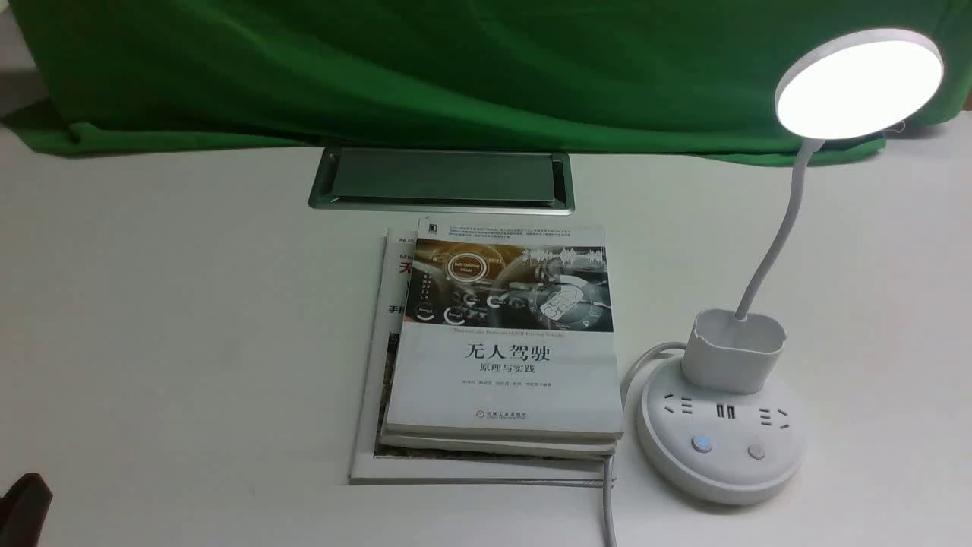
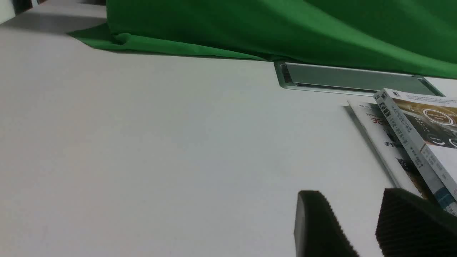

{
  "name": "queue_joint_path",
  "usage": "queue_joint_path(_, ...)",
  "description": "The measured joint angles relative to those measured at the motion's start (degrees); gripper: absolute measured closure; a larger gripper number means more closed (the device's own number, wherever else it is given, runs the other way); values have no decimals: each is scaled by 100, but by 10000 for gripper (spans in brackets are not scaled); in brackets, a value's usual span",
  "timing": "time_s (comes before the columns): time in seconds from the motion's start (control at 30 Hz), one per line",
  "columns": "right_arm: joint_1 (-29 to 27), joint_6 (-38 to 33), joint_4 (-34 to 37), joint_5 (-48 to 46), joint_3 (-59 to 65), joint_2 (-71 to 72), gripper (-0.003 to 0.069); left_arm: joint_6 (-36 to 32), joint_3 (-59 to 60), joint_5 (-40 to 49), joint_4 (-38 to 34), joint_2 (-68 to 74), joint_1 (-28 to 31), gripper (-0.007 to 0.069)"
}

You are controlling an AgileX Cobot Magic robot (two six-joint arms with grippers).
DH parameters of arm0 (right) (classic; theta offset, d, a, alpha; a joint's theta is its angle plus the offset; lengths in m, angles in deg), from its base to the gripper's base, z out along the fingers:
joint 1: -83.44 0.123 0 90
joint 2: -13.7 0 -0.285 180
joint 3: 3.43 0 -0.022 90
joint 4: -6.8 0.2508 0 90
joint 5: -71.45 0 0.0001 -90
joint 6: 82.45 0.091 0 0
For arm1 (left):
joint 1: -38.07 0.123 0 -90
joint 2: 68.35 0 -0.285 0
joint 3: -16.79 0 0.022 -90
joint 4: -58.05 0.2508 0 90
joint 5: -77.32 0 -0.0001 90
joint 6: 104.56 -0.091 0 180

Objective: Turn off the desk lamp on the white desktop by hand.
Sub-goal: 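Press the power button on the lamp base to turn the lamp off with the right gripper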

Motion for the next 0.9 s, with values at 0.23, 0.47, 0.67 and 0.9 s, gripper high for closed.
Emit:
queue_joint_path(0.23,0,0,0,-5,0,0,629,0,0,0,0,0,0,388)
queue_joint_path(0.47,0,0,0,-5,0,0,629,0,0,0,0,0,0,388)
queue_joint_path(0.67,0,0,0,-5,0,0,629,0,0,0,0,0,0,388)
queue_joint_path(0.9,0,447,265,259,0,0,629,0,0,0,0,0,0,388)
